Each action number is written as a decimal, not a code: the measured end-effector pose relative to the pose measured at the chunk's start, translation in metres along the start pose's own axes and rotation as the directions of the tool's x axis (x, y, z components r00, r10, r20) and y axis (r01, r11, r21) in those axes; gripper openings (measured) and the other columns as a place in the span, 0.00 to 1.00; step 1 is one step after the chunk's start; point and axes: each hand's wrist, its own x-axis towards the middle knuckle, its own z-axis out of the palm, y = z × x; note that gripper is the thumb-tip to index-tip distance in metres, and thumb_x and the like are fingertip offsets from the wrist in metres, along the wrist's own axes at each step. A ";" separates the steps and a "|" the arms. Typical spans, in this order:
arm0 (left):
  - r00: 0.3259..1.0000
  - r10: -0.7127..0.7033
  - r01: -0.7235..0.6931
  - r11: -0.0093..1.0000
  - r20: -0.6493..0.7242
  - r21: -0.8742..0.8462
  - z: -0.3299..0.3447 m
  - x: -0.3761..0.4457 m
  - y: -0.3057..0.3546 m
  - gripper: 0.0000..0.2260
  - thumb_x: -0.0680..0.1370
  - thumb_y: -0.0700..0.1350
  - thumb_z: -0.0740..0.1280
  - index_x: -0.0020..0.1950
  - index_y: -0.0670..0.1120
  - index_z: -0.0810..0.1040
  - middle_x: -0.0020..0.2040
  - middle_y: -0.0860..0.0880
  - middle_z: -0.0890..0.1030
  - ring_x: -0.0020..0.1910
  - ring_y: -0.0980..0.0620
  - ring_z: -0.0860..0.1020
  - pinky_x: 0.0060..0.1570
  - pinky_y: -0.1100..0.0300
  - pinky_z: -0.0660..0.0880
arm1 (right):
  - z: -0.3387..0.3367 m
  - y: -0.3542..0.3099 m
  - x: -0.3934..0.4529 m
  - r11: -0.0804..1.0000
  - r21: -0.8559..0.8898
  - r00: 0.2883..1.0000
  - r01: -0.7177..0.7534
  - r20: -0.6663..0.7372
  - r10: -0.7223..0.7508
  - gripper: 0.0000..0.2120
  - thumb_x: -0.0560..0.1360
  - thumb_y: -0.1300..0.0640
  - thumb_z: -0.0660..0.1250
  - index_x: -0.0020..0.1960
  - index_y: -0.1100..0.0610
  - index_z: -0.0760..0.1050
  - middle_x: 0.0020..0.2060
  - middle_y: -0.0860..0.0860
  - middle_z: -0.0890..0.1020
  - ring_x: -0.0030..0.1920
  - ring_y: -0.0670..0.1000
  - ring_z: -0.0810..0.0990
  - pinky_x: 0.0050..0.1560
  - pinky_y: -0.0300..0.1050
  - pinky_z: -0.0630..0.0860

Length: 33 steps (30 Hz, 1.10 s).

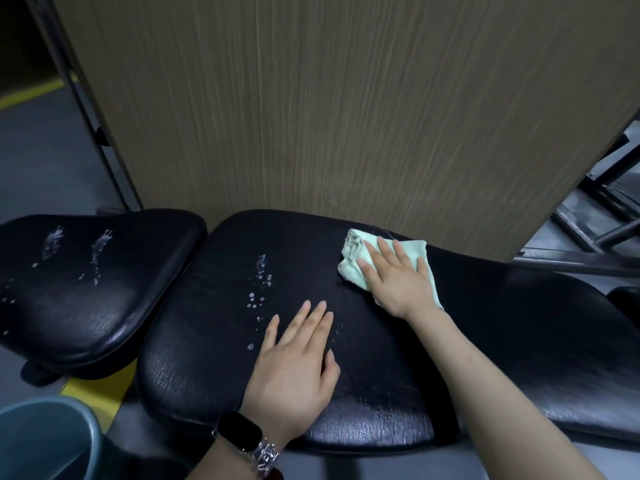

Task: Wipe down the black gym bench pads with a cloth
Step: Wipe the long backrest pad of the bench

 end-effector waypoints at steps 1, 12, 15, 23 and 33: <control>1.000 0.002 -0.002 1.000 0.002 -0.003 0.001 0.000 0.000 0.22 0.74 0.51 0.55 0.64 0.47 0.76 0.67 0.53 0.74 0.68 0.55 0.69 0.67 0.48 0.65 | -0.001 0.001 0.008 1.000 -0.002 1.000 -0.009 0.003 0.009 0.25 0.81 0.40 0.41 0.77 0.42 0.45 0.77 0.44 0.45 0.76 0.47 0.39 0.73 0.57 0.39; 1.000 0.004 -0.006 0.998 -0.028 -0.068 0.006 0.001 -0.003 0.23 0.73 0.52 0.56 0.66 0.48 0.74 0.69 0.54 0.71 0.70 0.56 0.66 0.65 0.50 0.58 | -0.004 -0.001 0.045 0.999 0.016 0.999 -0.042 0.016 0.042 0.26 0.80 0.39 0.41 0.77 0.42 0.44 0.77 0.45 0.45 0.76 0.48 0.39 0.72 0.58 0.36; 1.000 0.009 -0.010 0.999 -0.027 -0.049 0.005 0.001 -0.003 0.23 0.74 0.51 0.56 0.67 0.47 0.74 0.69 0.53 0.71 0.70 0.55 0.66 0.65 0.50 0.57 | 0.000 -0.005 0.023 1.000 -0.005 1.000 0.004 0.002 -0.004 0.26 0.80 0.39 0.40 0.77 0.42 0.43 0.77 0.45 0.44 0.76 0.48 0.38 0.73 0.58 0.37; 1.000 -0.005 0.005 1.000 -0.001 -0.012 0.001 0.003 -0.001 0.23 0.73 0.51 0.55 0.64 0.46 0.76 0.67 0.52 0.74 0.68 0.54 0.69 0.67 0.47 0.65 | 0.013 -0.015 -0.052 0.996 -0.010 0.996 0.089 -0.004 -0.089 0.30 0.75 0.34 0.34 0.76 0.39 0.41 0.77 0.41 0.42 0.75 0.45 0.35 0.73 0.54 0.36; 0.991 -0.072 0.076 0.996 0.108 -0.035 -0.018 0.002 -0.023 0.37 0.70 0.63 0.34 0.76 0.52 0.52 0.77 0.58 0.48 0.72 0.62 0.39 0.70 0.54 0.39 | 0.030 -0.033 -0.141 0.991 -0.035 0.991 0.130 -0.015 -0.130 0.32 0.67 0.32 0.18 0.71 0.31 0.35 0.75 0.39 0.39 0.74 0.44 0.31 0.71 0.49 0.32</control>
